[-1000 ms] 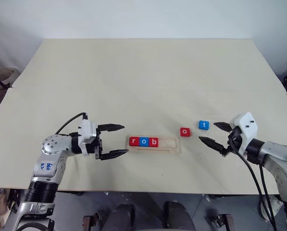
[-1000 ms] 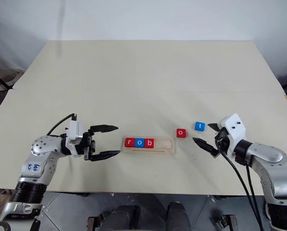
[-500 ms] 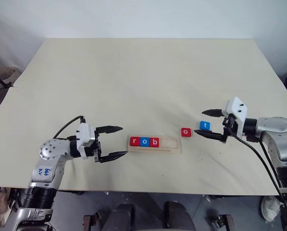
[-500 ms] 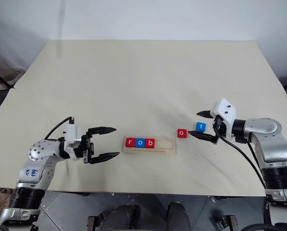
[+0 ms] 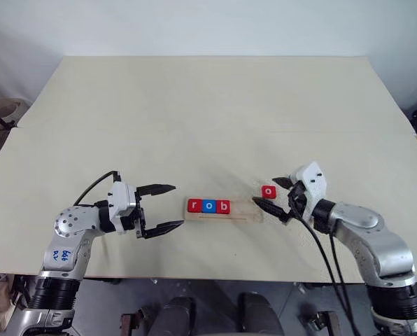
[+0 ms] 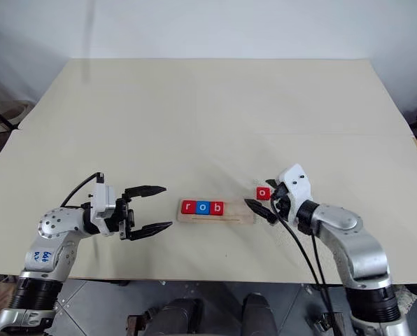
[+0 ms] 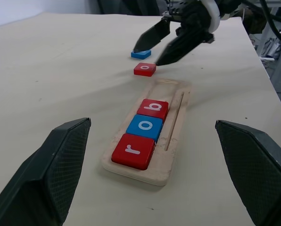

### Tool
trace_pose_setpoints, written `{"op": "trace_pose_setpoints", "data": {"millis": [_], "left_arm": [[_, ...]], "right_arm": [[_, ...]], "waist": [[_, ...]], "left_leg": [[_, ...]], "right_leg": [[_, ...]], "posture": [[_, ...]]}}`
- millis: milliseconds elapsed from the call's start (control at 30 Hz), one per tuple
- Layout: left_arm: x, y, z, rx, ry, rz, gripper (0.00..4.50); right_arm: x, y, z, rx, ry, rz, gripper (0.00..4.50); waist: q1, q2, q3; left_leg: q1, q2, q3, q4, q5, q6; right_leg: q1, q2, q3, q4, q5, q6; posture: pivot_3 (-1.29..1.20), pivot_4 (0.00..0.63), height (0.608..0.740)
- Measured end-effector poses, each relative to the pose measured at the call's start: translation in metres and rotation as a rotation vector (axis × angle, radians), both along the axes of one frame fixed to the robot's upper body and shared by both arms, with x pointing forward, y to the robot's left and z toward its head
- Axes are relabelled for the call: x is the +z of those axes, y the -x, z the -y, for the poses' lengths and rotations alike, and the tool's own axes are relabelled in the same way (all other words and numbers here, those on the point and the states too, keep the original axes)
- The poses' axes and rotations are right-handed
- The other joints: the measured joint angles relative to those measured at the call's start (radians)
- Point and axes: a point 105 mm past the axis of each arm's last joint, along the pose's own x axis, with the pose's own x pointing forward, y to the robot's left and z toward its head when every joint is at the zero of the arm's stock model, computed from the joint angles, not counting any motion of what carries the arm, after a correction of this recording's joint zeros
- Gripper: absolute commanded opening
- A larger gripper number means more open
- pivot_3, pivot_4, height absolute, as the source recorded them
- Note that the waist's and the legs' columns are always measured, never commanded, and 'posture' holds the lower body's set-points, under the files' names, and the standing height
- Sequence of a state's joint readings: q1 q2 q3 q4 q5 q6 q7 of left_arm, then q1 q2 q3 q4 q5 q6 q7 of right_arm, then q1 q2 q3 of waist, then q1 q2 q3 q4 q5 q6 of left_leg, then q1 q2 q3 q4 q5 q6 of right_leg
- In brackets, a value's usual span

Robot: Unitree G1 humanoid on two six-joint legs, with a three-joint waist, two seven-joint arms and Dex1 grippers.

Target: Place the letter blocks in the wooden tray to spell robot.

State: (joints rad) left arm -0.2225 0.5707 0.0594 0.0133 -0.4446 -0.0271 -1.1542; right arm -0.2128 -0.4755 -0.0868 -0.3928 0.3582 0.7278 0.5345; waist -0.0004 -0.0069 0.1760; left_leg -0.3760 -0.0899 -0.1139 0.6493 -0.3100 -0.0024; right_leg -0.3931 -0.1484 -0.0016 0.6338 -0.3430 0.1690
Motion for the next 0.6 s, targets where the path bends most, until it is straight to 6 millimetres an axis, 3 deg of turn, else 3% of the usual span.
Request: {"op": "trace_pose_setpoints", "data": {"millis": [233, 467, 600], "left_arm": [[0.003, 0.0, 0.0, -0.022, -0.012, 0.004, 4.5], [0.004, -0.001, 0.001, -0.033, -0.017, 0.004, 4.5], [0.005, -0.001, 0.001, -0.037, -0.018, 0.001, 4.5]], "right_arm": [[-0.009, -0.002, 0.012, -0.239, -0.046, -0.051, 4.47], [-0.015, 0.004, -0.007, -0.276, -0.084, -0.095, 4.47], [-0.018, 0.002, -0.008, -0.323, -0.079, -0.097, 4.47]], "waist": [[-0.002, 0.0, 0.0], [-0.004, 0.0, 0.0], [-0.004, 0.0, 0.0]], "left_leg": [[0.0, 0.0, 0.0, 0.0, 0.0, 0.0], [0.0, 0.0, 0.0, -0.001, 0.0, 0.0], [0.0, 0.0, 0.0, -0.001, 0.0, 0.0]], "right_leg": [[-0.001, 0.0, 0.001, 0.002, 0.0, 0.0], [-0.002, 0.0, 0.002, 0.003, 0.0, 0.0], [-0.002, 0.0, 0.002, 0.004, 0.0, 0.0]], "posture": [[0.0, 0.15, 0.74], [0.0, 0.15, 0.74], [0.0, 0.15, 0.74]]}}
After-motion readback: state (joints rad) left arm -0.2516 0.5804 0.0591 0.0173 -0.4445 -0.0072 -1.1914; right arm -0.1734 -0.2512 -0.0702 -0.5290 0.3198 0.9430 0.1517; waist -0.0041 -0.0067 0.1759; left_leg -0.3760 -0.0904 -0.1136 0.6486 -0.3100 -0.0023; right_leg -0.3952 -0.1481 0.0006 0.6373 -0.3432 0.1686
